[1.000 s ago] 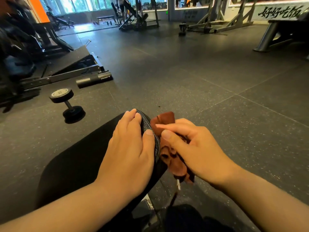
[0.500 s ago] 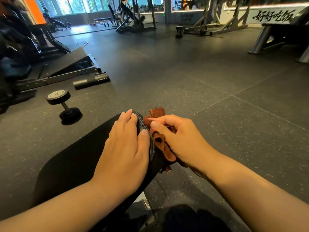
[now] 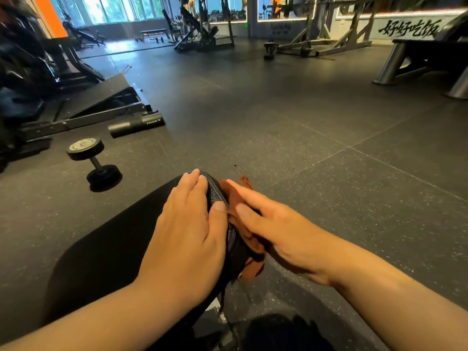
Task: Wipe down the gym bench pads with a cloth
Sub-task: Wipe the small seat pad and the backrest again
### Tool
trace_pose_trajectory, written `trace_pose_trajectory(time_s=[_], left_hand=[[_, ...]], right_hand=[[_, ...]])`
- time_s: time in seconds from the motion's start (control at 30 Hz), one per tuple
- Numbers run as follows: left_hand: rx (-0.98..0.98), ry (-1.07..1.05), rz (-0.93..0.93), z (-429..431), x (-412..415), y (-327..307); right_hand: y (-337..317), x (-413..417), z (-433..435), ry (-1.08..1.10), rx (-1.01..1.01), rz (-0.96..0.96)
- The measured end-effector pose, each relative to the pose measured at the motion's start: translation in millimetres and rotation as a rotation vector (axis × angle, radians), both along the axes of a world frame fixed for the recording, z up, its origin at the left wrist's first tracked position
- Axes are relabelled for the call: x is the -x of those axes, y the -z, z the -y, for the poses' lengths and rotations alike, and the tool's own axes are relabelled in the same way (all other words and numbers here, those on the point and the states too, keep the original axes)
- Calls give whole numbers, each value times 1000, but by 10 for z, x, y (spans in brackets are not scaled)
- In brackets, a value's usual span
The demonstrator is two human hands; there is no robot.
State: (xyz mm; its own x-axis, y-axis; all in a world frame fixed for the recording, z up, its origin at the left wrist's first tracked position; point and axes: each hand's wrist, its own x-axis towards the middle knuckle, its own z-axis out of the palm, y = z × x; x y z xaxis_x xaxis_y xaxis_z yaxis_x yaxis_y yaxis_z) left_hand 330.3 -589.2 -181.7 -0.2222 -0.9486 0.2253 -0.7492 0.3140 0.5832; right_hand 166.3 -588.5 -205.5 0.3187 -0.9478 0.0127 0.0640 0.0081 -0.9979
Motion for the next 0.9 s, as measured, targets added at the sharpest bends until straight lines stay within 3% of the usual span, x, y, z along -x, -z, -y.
trace_pose_trajectory(time_s=[0.07,0.13,0.2,0.27,0.47,0.67,0.8,0.9], left_hand=[[27,-5,1,18,6,0],[19,0,17,30,16,10],[2,10,40,37,12,12],[-12,25,47,56,8,3],[-7,57,48,198,-27,-93],[-79,112,126,651,21,-231],[-24,127,170,698,69,-183],[-5,133,157,718,85,-165]], right_hand=[[25,19,-18,-1,7,94],[45,-50,66,133,-1,164],[81,-158,168,310,88,45],[107,-207,165,354,151,-37],[228,-33,0,74,14,26],[112,-254,158,378,-135,163],[70,-180,108,306,-233,296],[76,-14,25,209,-216,283]])
